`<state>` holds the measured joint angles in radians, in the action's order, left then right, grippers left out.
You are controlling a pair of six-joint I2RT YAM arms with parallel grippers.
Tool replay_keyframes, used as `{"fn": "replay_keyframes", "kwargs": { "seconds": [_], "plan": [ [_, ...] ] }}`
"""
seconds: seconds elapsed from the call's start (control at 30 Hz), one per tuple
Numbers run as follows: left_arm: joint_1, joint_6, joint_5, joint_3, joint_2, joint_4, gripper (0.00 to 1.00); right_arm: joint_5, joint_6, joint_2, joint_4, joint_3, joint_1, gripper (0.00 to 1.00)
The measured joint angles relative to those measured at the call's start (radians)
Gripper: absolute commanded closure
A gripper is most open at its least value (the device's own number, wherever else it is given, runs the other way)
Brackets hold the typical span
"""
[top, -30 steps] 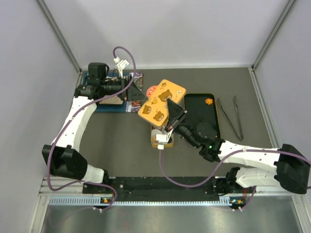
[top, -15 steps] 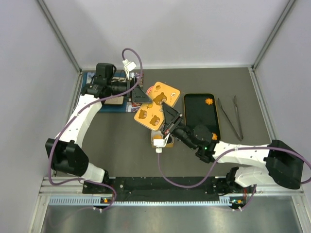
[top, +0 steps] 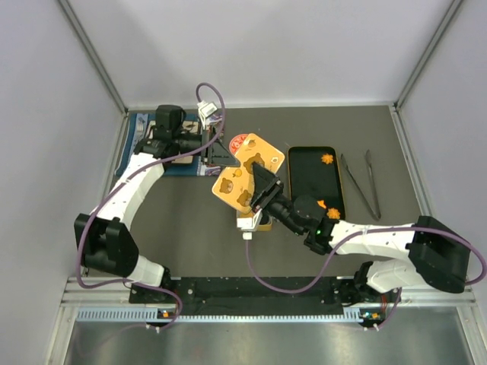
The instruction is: Pack the cookies
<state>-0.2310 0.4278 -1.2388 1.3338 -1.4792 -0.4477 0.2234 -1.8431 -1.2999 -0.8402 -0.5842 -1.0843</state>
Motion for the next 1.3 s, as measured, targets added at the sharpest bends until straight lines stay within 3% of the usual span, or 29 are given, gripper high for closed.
{"fn": "replay_keyframes", "kwargs": {
  "seconds": [0.23, 0.57, 0.7, 0.8, 0.9, 1.03, 1.17, 1.3],
  "plan": [
    [0.055, 0.175, 0.008, -0.146, 0.024, 0.217, 1.00, 0.070, 0.061, 0.013, 0.124, -0.049, 0.000, 0.29],
    [0.175, 0.314, 0.110, -0.200, 0.039, 0.397, 1.00, 0.180, 0.302, 0.029, 0.504, -0.246, 0.030, 0.19],
    [0.181, 0.342, 0.183, -0.235, 0.039, 0.469, 1.00, 0.183, 0.515, 0.011, 0.803, -0.445, 0.123, 0.16],
    [0.180, 0.385, 0.242, -0.298, 0.039, 0.543, 1.00, 0.159, 0.714, -0.053, 1.028, -0.684, 0.216, 0.12],
    [0.177, 0.428, 0.297, -0.366, 0.028, 0.607, 1.00, 0.074, 0.915, -0.105, 1.235, -0.891, 0.321, 0.11],
    [0.161, 0.458, 0.370, -0.418, -0.001, 0.645, 1.00, -0.155, 1.208, -0.170, 1.461, -1.092, 0.531, 0.12],
    [0.102, 0.461, 0.430, -0.439, -0.026, 0.665, 1.00, -0.360, 1.411, -0.204, 1.576, -1.092, 0.684, 0.16],
    [0.048, 0.462, 0.455, -0.439, -0.058, 0.686, 1.00, -0.532, 1.533, -0.225, 1.616, -0.983, 0.704, 0.17]
  ]
}}
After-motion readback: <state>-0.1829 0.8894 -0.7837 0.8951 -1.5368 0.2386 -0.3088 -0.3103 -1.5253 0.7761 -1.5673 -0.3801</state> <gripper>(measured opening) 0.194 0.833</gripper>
